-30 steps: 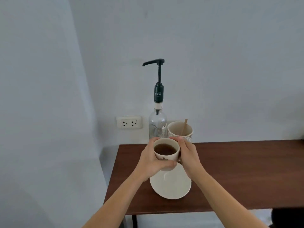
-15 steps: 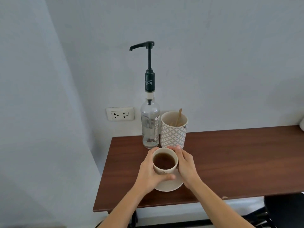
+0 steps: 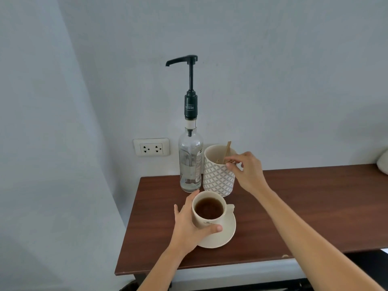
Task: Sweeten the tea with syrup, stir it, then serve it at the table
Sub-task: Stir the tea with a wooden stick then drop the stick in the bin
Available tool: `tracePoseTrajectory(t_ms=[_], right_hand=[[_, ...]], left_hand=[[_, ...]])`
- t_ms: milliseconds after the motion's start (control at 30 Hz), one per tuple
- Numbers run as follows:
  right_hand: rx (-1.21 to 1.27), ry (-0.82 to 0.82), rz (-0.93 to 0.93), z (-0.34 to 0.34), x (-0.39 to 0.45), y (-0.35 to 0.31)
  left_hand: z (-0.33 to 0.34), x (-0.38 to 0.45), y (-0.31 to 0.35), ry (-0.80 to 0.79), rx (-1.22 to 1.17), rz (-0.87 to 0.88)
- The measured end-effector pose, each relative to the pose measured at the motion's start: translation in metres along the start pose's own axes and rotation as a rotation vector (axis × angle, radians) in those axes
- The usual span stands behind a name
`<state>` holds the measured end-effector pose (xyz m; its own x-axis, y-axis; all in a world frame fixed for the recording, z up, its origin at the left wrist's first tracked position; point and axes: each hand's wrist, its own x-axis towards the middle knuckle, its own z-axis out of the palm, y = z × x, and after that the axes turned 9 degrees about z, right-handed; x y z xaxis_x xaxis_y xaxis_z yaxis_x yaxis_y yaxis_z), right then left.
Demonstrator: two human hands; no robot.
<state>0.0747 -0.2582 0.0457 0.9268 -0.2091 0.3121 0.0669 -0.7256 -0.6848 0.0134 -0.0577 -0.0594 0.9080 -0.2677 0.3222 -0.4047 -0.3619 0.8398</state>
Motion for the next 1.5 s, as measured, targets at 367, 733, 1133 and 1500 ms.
tracePoseTrajectory(t_ms=[367, 733, 1133, 1500], right_hand=[[0.148, 0.052, 0.024, -0.017, 0.029, -0.030], [0.150, 0.153, 0.041, -0.021, 0.039, -0.032], [-0.345, -0.140, 0.139, 0.008, 0.052, -0.039], [0.191, 0.208, -0.222, -0.064, -0.052, -0.071]], left_hand=[[-0.002, -0.002, 0.000, 0.018, -0.006, -0.003], [-0.003, -0.002, 0.003, 0.060, -0.008, 0.018], [-0.002, -0.002, 0.001, 0.064, 0.004, 0.042], [-0.004, -0.003, 0.001, 0.052, -0.025, 0.032]])
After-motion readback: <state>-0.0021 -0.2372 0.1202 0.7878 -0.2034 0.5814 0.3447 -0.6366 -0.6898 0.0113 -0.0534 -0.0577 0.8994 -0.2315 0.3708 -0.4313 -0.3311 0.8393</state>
